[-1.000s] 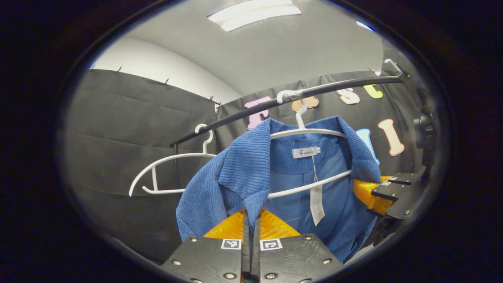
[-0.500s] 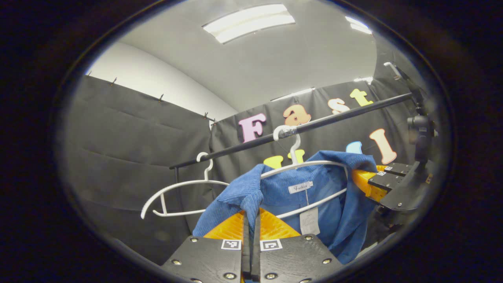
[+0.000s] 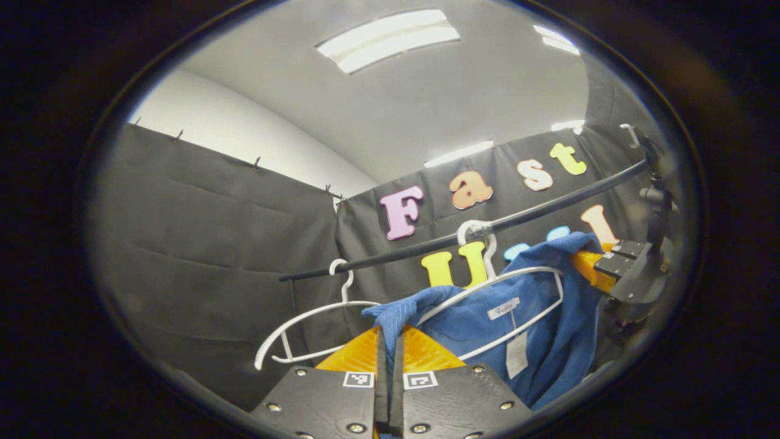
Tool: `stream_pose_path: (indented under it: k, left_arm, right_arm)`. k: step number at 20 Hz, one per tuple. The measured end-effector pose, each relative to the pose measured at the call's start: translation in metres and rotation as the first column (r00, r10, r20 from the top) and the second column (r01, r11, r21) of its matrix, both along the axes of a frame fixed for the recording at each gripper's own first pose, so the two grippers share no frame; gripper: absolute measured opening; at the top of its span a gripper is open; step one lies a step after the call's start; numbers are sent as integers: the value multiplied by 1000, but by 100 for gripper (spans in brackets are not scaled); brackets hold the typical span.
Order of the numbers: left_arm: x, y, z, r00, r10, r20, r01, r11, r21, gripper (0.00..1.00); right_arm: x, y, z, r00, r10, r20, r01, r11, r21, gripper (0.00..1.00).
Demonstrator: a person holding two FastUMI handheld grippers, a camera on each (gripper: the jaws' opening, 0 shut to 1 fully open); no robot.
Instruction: Grasp the clothes on the hanger with both hands and then place them into the laundry hamper below.
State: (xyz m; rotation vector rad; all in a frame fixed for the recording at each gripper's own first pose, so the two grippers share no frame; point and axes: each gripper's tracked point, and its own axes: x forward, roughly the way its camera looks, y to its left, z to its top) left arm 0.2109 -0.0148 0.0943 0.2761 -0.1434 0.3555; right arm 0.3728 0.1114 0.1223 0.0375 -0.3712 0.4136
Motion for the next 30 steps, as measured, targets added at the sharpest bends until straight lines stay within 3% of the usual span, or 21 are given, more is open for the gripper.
stream_pose_path:
  k: [13,18,20,30]
  left_arm:
    - [14,67,10,998,-19,-52,27,988,150,2]
    - [22,74,31,995,-35,-96,65,945,319,2]
    - [29,78,33,994,-29,-103,63,936,345,2]
    - [63,93,-38,986,-65,-152,89,984,155,1]
  right_arm:
    - [41,-28,-21,997,-76,-18,75,996,-40,3]
    - [44,-30,-26,997,-74,-12,73,996,-60,3]
    - [49,-29,-27,997,-74,-2,74,995,-67,4]
    - [66,-26,-46,992,-110,-53,107,992,-59,4]
